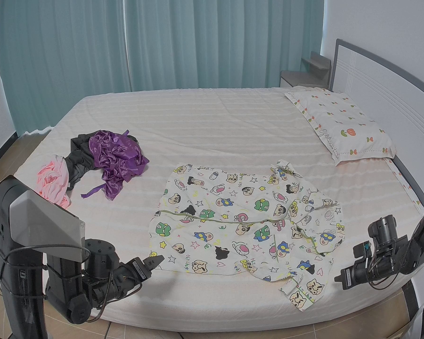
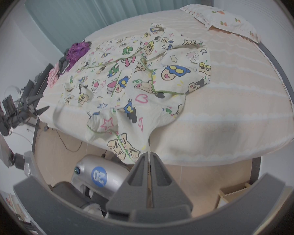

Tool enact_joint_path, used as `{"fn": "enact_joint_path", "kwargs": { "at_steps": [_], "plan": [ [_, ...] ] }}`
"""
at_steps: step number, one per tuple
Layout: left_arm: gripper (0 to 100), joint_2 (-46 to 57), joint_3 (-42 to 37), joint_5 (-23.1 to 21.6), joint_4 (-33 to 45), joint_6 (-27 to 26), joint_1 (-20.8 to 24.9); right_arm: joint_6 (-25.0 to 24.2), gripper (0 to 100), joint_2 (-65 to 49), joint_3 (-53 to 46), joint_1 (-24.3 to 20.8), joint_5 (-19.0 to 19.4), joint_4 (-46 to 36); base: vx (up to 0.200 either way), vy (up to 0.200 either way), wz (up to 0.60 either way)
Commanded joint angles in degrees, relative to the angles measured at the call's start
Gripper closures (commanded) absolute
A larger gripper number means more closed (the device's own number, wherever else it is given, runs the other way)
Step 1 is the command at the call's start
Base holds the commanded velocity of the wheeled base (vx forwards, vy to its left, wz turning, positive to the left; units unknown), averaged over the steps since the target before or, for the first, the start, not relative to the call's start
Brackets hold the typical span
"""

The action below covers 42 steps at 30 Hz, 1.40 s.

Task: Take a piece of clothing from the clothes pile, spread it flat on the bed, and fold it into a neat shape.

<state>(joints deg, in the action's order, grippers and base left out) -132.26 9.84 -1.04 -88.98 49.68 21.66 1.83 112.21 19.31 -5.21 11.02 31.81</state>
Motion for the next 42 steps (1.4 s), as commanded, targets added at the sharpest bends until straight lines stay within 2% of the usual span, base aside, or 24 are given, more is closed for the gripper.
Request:
{"fn": "enact_joint_path", "kwargs": {
  "at_steps": [1, 3, 7, 8, 10, 12, 14, 19, 25, 29, 37, 42],
  "plan": [
    [0, -0.11, -0.08, -0.02, -1.02, 0.07, 0.05, 0.98, 100, -1.3, 2.14, 1.25, 1.9, -1.31, 0.0, 0.0, 0.0],
    [0, -0.11, -0.08, -0.02, -1.02, 0.07, 0.05, 0.98, 100, -1.3, 1.34, 0.9, 2.95, -1.31, 0.0, 0.0, 0.0],
    [0, -0.2, 0.01, -0.02, -1.02, -0.02, 0.05, 1.34, 100, -0.07, -2.08, 0.64, 7.44, -0.87, 0.0, 0.0, 0.0],
    [0, -0.2, -0.08, -0.02, -1.02, -0.02, 0.05, 1.42, 0, 0.9, -2.35, 0.72, 7.7, -0.87, 0.0, 0.0, 0.0],
    [0, -0.2, -0.08, -0.02, -1.02, -0.02, 0.05, 1.69, 0, 1.52, -3.14, 0.72, 8.05, -0.69, 0.0, 0.0, 0.0],
    [0, -0.2, -0.08, 0.07, -1.02, -0.02, 0.05, 4.41, 0, 3.19, -5.07, 0.2, 9.99, -0.08, 0.0, 0.0, 0.0],
    [0, -0.2, -0.08, 0.07, -1.02, -0.02, 0.05, 7.05, 0, 5.03, -5.77, -0.86, 10.25, 2.12, 0.0, 0.0, 0.0],
    [0, -0.2, -0.08, 0.25, -1.02, -0.02, 0.05, 7.31, 0, 10.83, -7.01, -4.37, 9.99, 8.18, 0.0, 0.0, 0.0],
    [0, -0.11, 0.01, 0.68, -1.02, -0.02, 0.05, 6.26, 0, 13.91, -9.11, -6.48, 8.49, 16.45, 0.0, 0.0, 0.0],
    [0, 0.24, 0.01, 0.68, -1.02, -0.02, 0.13, 5.99, 0, 13.56, -10.61, -6.66, 8.4, 16.71, 0.0, 0.0, 0.0],
    [0, 0.24, 0.01, 0.77, -1.02, -0.02, 0.22, 5.64, 0, 14.35, -11.49, -7.45, 8.58, 18.91, -0.2, 0.0, 0.0],
    [0, -0.02, -0.08, 0.77, -1.02, -0.02, 0.22, 0.02, 0, 17.86, -11.31, -8.68, 8.23, 26.82, -0.04, 0.0, 0.0]
  ]
}}
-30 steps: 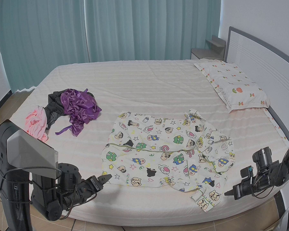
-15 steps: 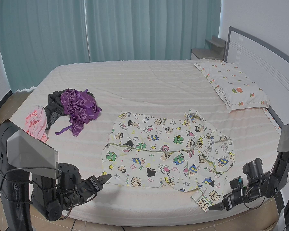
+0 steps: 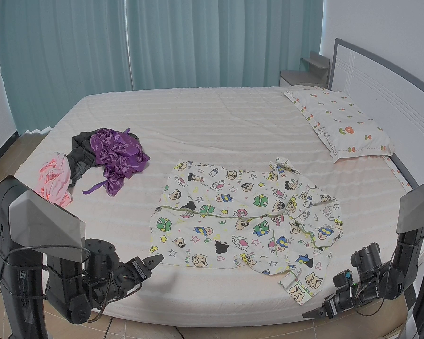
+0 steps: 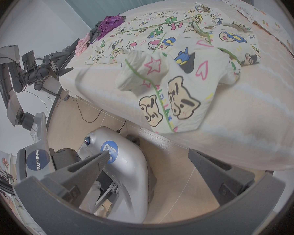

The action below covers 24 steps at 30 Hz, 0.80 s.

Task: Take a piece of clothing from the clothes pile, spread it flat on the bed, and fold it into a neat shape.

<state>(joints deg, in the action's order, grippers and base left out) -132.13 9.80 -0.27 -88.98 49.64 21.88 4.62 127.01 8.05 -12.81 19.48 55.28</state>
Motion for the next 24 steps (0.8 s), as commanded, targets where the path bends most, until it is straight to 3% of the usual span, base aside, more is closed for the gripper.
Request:
{"fn": "enact_joint_path", "kwargs": {
  "at_steps": [1, 9, 24],
  "plan": [
    [0, -0.14, -0.05, 0.09, -1.02, 0.02, -0.09, -4.09, 0, 3.86, -0.22, -1.43, -0.32, 5.54, 0.0, 0.0, 0.0],
    [0, -0.05, 0.04, 0.18, -1.02, 0.02, -0.17, -12.53, 0, 10.97, -0.75, -3.89, -5.24, 21.88, 0.0, 0.0, 0.0],
    [0, -0.14, 0.04, 1.15, -1.02, 0.02, -0.17, -12.88, 0, 11.85, -0.22, -3.36, -8.41, 22.5, 0.0, 0.0, 0.0]
  ]
}}
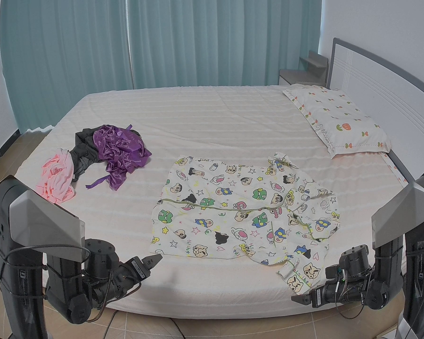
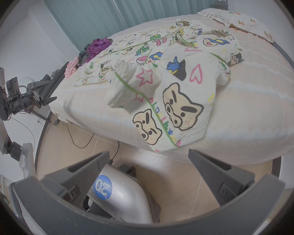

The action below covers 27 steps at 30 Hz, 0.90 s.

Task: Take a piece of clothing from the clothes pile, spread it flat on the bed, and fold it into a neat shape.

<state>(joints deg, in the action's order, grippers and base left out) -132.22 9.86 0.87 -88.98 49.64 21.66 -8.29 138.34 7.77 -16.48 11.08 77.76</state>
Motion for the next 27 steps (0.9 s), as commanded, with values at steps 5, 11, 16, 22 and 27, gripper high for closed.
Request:
{"fn": "enact_joint_path", "kwargs": {
  "at_steps": [5, 11, 16, 22, 27],
  "plan": [
    [0, 0.12, -0.28, 0.01, -1.02, 0.02, 0.05, 0.03, 0, 0.44, 0.41, 0.66, 1.58, -0.07, 0.0, 0.0, 0.0],
    [0, 0.21, -0.28, -0.07, -1.02, 0.02, 0.05, 2.23, 0, 1.5, 0.5, 4.18, 1.22, 0.2, 0.0, 0.0, 0.0],
    [0, 0.12, -0.19, -0.07, -1.02, 0.02, 0.05, 14.71, 0, 5.1, 1.11, 7.6, 0.34, 0.81, 0.0, 0.0, 0.0],
    [0, -0.06, -0.02, -0.07, -1.02, 0.02, -0.04, 15.15, 0, 5.89, 3.48, 6.99, -1.68, 1.6, 0.0, 0.0, 0.0],
    [0, 0.03, -0.11, -0.07, -1.02, 0.02, -0.04, 11.63, 0, 5.89, 3.05, 5.41, -1.59, 1.78, 0.0, 0.0, 0.0]
  ]
}}
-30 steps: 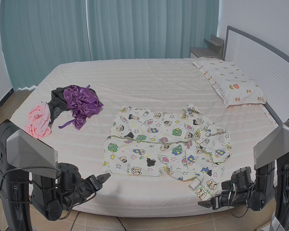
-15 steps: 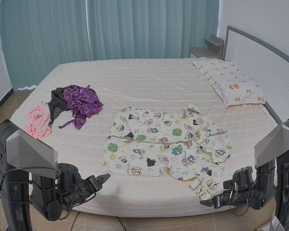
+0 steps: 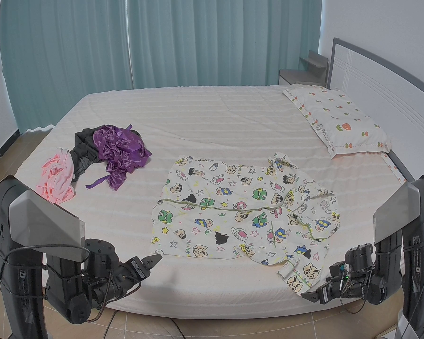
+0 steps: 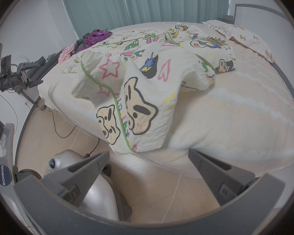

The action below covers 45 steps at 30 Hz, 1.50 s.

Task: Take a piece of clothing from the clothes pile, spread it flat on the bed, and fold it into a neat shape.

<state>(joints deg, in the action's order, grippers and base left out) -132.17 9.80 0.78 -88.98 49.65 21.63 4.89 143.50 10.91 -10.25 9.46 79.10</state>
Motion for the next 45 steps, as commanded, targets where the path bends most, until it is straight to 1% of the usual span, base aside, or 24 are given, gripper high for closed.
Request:
{"fn": "enact_joint_path", "kwargs": {
  "at_steps": [1, 6, 8, 9, 10, 11, 15, 17, 19, 22, 26, 29, 30, 37, 40, 43, 45],
  "plan": [
    [0, -0.1, -0.05, 0.01, -1.02, 0.09, -0.01, -1.64, 0, 0.73, -0.1, -1.0, 0.03, 0.44, 0.0, 0.0, 0.0],
    [0, -0.1, 0.04, 0.01, -1.02, 0.01, 0.08, -2.34, 0, 0.73, 0.25, -1.09, 0.56, 0.61, 0.0, 0.0, 0.0],
    [0, -0.1, 0.04, 0.01, -1.02, 0.09, 0.08, -4.01, 0, 0.73, 1.31, -1.09, 1.35, 0.7, 0.0, 0.0, 0.0],
    [0, -0.1, 0.04, 0.01, -1.02, 0.09, 0.08, -4.01, 0, 0.73, 1.31, -1.09, 1.35, 0.7, 0.0, 0.0, 0.0],
    [0, -0.1, -0.13, 0.01, -1.02, 0.01, 0.08, -6.56, 0, 0.82, 1.83, -1.09, 1.53, 1.4, 0.0, 0.0, 0.0],
    [0, -0.02, -0.13, 0.01, -1.02, 0.09, 0.08, -7.35, 0, 1.08, 1.57, -1.09, 1.53, 2.46, 0.0, 0.0, 0.0],
    [0, -0.19, 0.04, 0.01, -1.02, 0.09, -0.01, -7.88, 0, 1.96, 0.69, -0.82, 1.79, 5.45, 0.0, 0.0, 0.0],
    [0, -0.19, 0.04, 0.01, -1.02, 0.09, -0.01, -9.63, 0, 3.02, -0.28, -0.56, 3.28, 8.96, 0.0, 0.0, 0.0],
    [0, -0.19, 0.04, 0.01, -1.02, 0.09, -0.01, -10.34, 0, 3.72, -0.63, -0.56, 3.81, 10.81, 0.0, 0.0, 0.0],
    [0, -0.19, -0.05, 0.01, -1.02, 0.09, -0.09, -10.86, 0, 3.9, -0.63, -0.47, 3.81, 10.9, 0.0, 0.0, 0.0],
    [0, -0.19, -0.13, 0.01, -1.02, 0.09, -0.01, -12.97, 0, 3.81, -0.45, -0.47, 2.23, 10.9, 0.0, 0.0, 0.0],
    [0, -0.19, -0.13, 0.01, -1.02, 0.09, -0.01, -13.5, 0, 3.81, -0.45, -0.38, 1.0, 10.9, 0.0, 0.0, 0.0],
    [0, -0.19, -0.13, 0.01, -1.02, 0.09, -0.01, -13.5, 100, 3.9, -0.45, -0.47, 0.82, 10.9, 0.0, 0.0, 0.0],
    [0, -0.19, -0.13, 0.01, -1.02, 0.09, -0.01, -13.59, 100, 3.9, -0.54, -0.47, -0.5, 10.9, 0.0, 0.0, 0.0],
    [0, -0.19, -0.13, 0.01, -1.02, 0.09, -0.01, -13.59, 100, 3.9, -0.54, -0.47, -0.5, 10.9, 0.0, 0.0, 0.0],
    [0, -0.19, -0.13, 0.01, -1.02, 0.09, -0.01, -13.5, 100, 3.72, -1.95, -0.47, -1.64, 10.9, 0.0, 0.0, 0.0],
    [0, -0.19, -0.13, 0.01, -1.02, 0.09, -0.01, -13.41, 100, 3.37, -3.0, -0.47, -1.64, 10.9, 0.0, 0.0, 0.0]
  ]
}}
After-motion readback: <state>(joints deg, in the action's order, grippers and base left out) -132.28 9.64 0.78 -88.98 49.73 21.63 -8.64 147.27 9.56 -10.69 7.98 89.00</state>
